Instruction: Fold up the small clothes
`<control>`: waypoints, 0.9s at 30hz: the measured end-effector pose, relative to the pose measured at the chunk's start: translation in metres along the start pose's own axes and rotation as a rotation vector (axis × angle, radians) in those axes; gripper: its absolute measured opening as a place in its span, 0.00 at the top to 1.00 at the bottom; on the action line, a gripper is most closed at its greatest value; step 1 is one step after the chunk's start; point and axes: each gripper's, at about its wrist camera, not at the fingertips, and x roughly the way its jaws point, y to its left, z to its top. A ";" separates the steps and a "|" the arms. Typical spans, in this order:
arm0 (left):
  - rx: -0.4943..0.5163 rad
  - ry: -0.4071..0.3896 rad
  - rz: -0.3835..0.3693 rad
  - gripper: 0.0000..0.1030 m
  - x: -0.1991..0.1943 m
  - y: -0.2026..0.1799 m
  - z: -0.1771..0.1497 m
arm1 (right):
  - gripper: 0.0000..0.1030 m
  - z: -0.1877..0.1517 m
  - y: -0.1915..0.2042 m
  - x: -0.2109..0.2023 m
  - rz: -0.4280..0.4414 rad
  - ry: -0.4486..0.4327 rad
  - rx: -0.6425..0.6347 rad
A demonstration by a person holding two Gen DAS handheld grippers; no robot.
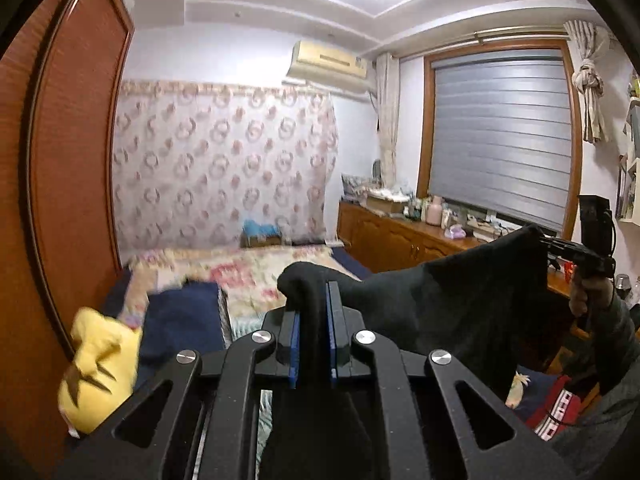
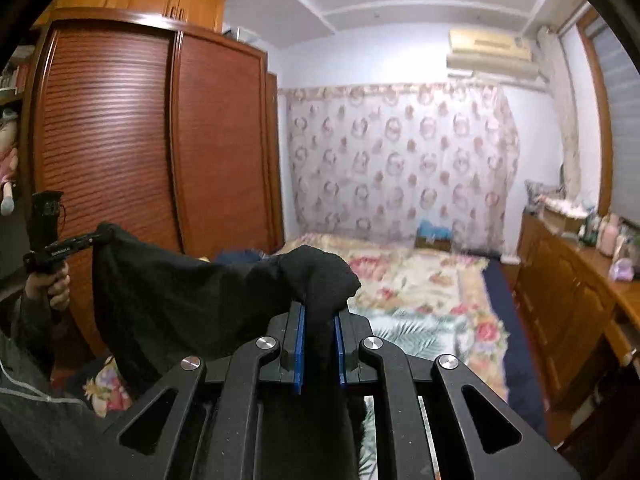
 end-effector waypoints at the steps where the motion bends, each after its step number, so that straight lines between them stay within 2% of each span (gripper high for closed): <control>1: 0.013 -0.010 0.002 0.89 -0.002 -0.002 0.005 | 0.89 0.003 0.001 -0.004 -0.011 -0.010 0.007; 10: 0.130 -0.155 0.025 0.89 -0.022 -0.020 0.066 | 0.89 0.049 0.014 -0.047 -0.054 -0.126 -0.054; 14: 0.145 -0.196 0.018 0.89 -0.020 -0.019 0.087 | 0.89 0.065 0.017 -0.061 -0.078 -0.140 -0.076; 17: 0.160 -0.199 0.024 0.89 -0.010 -0.021 0.092 | 0.89 0.062 0.028 -0.060 -0.113 -0.137 -0.100; 19: 0.161 -0.182 0.020 0.89 0.006 -0.018 0.090 | 0.89 0.056 0.032 -0.047 -0.136 -0.122 -0.111; 22: 0.184 -0.141 0.061 0.89 0.049 -0.012 0.077 | 0.89 0.054 0.032 -0.011 -0.187 -0.057 -0.150; 25: 0.175 -0.073 0.084 0.89 0.110 0.004 0.060 | 0.89 0.042 0.014 0.035 -0.211 -0.008 -0.128; 27: 0.164 -0.015 0.109 0.89 0.165 0.022 0.038 | 0.89 0.023 -0.007 0.075 -0.225 0.039 -0.095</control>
